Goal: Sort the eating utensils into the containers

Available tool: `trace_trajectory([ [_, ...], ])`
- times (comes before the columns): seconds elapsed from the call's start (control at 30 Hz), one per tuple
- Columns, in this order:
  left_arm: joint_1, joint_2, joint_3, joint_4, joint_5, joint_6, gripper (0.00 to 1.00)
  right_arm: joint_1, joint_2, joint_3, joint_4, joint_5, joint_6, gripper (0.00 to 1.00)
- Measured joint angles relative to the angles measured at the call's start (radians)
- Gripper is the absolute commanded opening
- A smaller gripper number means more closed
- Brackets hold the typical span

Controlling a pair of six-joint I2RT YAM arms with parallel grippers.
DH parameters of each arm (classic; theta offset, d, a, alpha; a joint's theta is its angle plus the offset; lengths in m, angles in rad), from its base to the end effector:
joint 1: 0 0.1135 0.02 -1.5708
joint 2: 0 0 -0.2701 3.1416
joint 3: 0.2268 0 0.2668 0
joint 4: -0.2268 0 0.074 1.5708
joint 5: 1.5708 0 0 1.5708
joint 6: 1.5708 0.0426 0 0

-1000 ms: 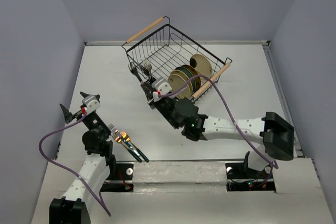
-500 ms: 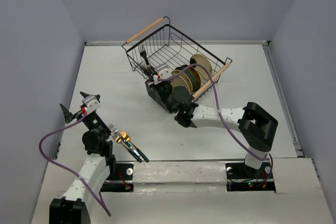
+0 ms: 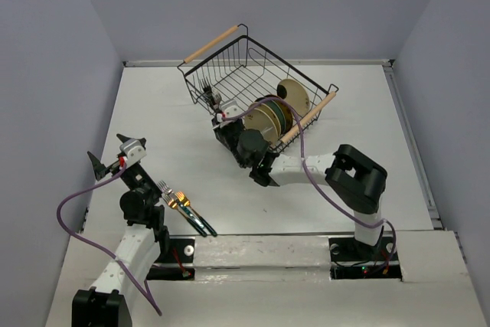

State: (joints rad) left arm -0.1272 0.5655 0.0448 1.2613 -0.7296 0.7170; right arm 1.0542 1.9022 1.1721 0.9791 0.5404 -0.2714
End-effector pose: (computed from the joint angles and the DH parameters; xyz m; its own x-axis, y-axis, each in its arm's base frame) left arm 0.1280 0.0123 0.2523 0.2460 0.4624 -0.8519 -0.7364 0.6606 0.1460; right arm 0.2407 0.3793 0.2675 0.2511 -0.0233 -0.9677 -0.4484 0.8832 -0.1377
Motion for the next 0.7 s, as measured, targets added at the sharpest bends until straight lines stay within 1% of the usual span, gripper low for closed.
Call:
trace_trajectory([
  [0.4, 0.0, -0.002, 0.0, 0.0, 0.0, 0.0, 0.99, -0.031, 0.043, 0.0, -0.004, 0.026, 0.068, 0.0],
  [0.43, 0.0, -0.004, 0.0, 0.0, 0.0, 0.0, 0.99, -0.033, 0.044, 0.0, -0.007, 0.031, 0.077, 0.02],
  [0.47, 0.0, -0.005, 0.0, 0.0, 0.0, 0.0, 0.99, -0.034, 0.046, 0.0, -0.01, 0.034, 0.086, 0.09],
  [0.5, 0.0, -0.006, 0.0, 0.0, 0.0, 0.0, 0.99, -0.034, 0.049, 0.0, -0.012, 0.04, 0.098, 0.22],
  [0.53, 0.0, -0.006, 0.0, 0.0, 0.0, 0.0, 0.99, -0.034, 0.049, 0.0, -0.019, 0.044, 0.109, 0.31],
  [0.57, 0.0, -0.006, 0.0, 0.0, 0.0, 0.0, 0.99, -0.034, 0.05, 0.0, -0.035, 0.049, 0.122, 0.44],
  [0.63, 0.0, -0.006, 0.0, 0.0, 0.0, 0.0, 0.99, -0.034, 0.05, -0.001, -0.055, 0.051, 0.143, 0.57],
  [0.67, 0.0, -0.006, 0.0, 0.0, 0.0, 0.0, 0.99, -0.034, 0.049, -0.001, -0.068, 0.051, 0.156, 0.66],
  [0.7, 0.0, -0.006, 0.0, 0.0, 0.0, 0.0, 0.99, -0.034, 0.049, -0.002, -0.074, 0.05, 0.162, 0.7],
])
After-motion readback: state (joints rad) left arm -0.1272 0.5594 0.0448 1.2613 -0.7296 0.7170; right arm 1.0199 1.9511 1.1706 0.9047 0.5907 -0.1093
